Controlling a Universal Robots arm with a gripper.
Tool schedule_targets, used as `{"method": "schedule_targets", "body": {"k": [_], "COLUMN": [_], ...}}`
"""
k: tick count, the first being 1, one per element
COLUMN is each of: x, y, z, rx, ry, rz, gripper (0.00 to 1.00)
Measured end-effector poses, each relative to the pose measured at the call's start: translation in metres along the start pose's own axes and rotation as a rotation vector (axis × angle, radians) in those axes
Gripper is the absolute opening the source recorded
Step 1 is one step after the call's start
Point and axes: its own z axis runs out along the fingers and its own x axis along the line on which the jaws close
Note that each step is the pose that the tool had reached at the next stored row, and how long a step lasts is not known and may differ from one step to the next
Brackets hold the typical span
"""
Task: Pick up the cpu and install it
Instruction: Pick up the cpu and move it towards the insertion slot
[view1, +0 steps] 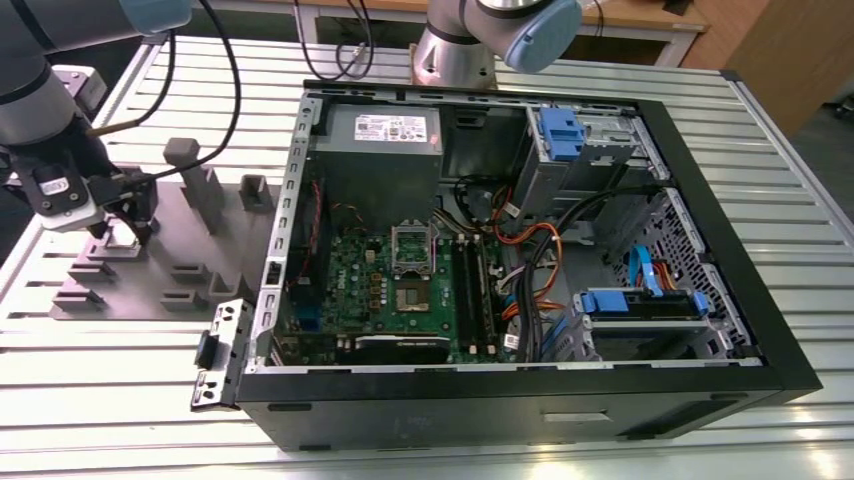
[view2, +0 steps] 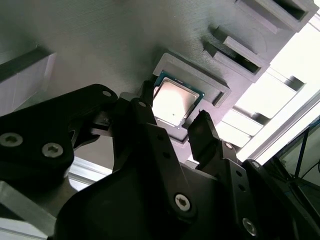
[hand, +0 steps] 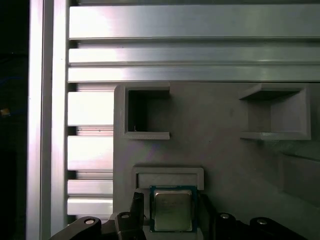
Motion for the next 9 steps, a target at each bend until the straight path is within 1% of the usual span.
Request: {"method": "schedule_targets", "body": {"k": [6, 9], "x": [0.0, 0.0], "y": [-0.0001, -0.0002], "z": [0.0013, 0.0018], "rx": [-0.0001, 0.0], "ry": [-0.0024, -0.0026], "rz": [0.0, 0.0], "gripper": [0.55, 0.55]}}
